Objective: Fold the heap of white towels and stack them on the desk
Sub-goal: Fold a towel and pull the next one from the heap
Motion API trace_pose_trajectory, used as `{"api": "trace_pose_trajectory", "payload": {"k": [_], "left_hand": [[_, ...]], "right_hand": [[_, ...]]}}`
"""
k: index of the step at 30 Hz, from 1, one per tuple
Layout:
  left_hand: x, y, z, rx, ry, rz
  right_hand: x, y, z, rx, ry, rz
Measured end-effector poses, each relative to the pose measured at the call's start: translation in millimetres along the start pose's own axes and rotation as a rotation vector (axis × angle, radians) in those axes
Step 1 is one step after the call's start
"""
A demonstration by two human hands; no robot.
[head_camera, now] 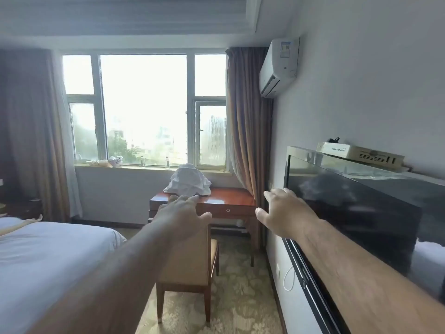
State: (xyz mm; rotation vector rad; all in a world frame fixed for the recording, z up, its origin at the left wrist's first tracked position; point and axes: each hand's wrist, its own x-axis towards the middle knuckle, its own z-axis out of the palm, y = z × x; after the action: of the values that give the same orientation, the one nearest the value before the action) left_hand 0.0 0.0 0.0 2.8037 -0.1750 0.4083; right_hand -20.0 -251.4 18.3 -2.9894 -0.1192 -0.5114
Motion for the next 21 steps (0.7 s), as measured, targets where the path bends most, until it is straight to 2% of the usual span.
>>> {"api": "trace_pose_trajectory", "payload": {"k": [8, 13, 18, 21], "left_hand": [[67.5, -2.4, 43.9, 0.063, -0.092, 0.034], [154.9, -21.3, 81.0, 0.063, -0.105, 0.069], [247.0, -52.8, 109.5, 0.082, -0.151, 0.089], [301.6, -70.5, 119.9, 0.054, -0.143, 0.097]], "right_hand": [[63.9, 8.4, 41.7, -0.059, 0.004, 0.042], [133.8, 24.2, 80.1, -0.072, -0.012, 0.1], [222.9, 17.7, 111.6, -0.083, -0.131, 0.107], [274.3, 12.5, 128.6, -0.043, -0.099, 0.115]]}}
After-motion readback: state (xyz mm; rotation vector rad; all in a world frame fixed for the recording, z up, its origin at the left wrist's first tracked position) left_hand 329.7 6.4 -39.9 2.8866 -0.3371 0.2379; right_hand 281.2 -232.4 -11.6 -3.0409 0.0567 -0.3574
